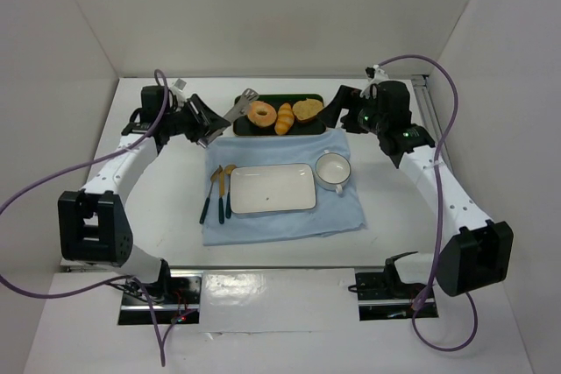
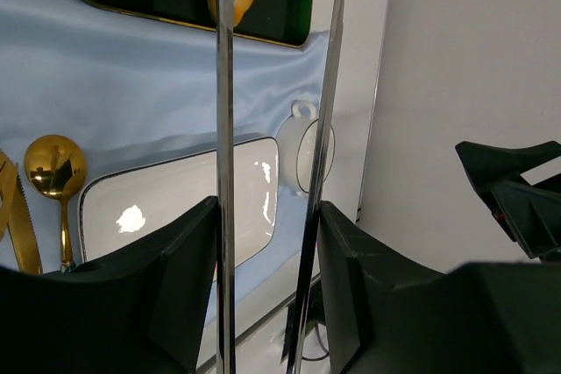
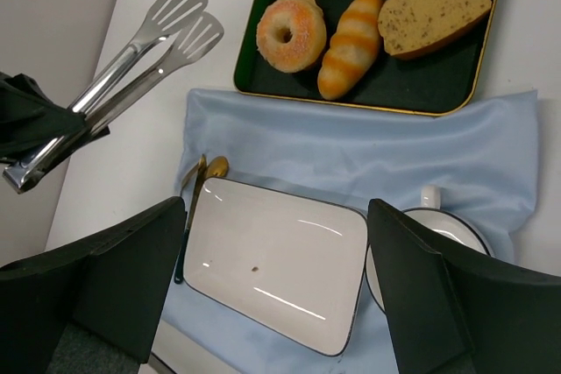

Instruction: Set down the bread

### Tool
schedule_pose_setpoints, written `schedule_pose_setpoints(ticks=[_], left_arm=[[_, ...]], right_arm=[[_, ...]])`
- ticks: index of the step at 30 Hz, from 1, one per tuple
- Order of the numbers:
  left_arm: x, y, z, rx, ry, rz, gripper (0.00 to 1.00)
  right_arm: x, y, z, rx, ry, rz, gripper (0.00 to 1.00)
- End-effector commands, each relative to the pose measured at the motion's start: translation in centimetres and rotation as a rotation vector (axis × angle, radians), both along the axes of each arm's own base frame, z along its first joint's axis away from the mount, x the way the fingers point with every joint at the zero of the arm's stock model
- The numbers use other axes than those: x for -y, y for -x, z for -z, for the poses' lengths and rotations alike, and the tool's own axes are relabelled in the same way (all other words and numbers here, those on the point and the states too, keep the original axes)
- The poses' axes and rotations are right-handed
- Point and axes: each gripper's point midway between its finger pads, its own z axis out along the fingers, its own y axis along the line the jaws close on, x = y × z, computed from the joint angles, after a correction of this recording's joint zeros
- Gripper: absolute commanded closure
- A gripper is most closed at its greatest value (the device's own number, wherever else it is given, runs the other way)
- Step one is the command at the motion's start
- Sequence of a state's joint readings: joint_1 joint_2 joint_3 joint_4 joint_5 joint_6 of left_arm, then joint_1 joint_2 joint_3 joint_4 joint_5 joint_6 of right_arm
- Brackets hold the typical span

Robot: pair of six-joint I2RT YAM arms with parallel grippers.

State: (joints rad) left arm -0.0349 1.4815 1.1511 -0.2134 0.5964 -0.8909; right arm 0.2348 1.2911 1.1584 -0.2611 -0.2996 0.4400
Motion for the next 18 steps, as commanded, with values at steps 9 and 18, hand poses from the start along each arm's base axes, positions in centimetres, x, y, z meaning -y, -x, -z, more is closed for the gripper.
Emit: schedule_pose_setpoints(ticks=[9,18], left_arm=[[1.4,-1.8,1.0,-0.033,-0.084,0.037,0.41],[0.7,-1.2,0.9,-0.059,-0.151,0.047,0.41]], right_arm=[[0.4,0.0,-1.8,0.080,0.000,0.002,0.09],[0.4,-0.7,-1.7,0.083,-0.013,0.005,0.09]])
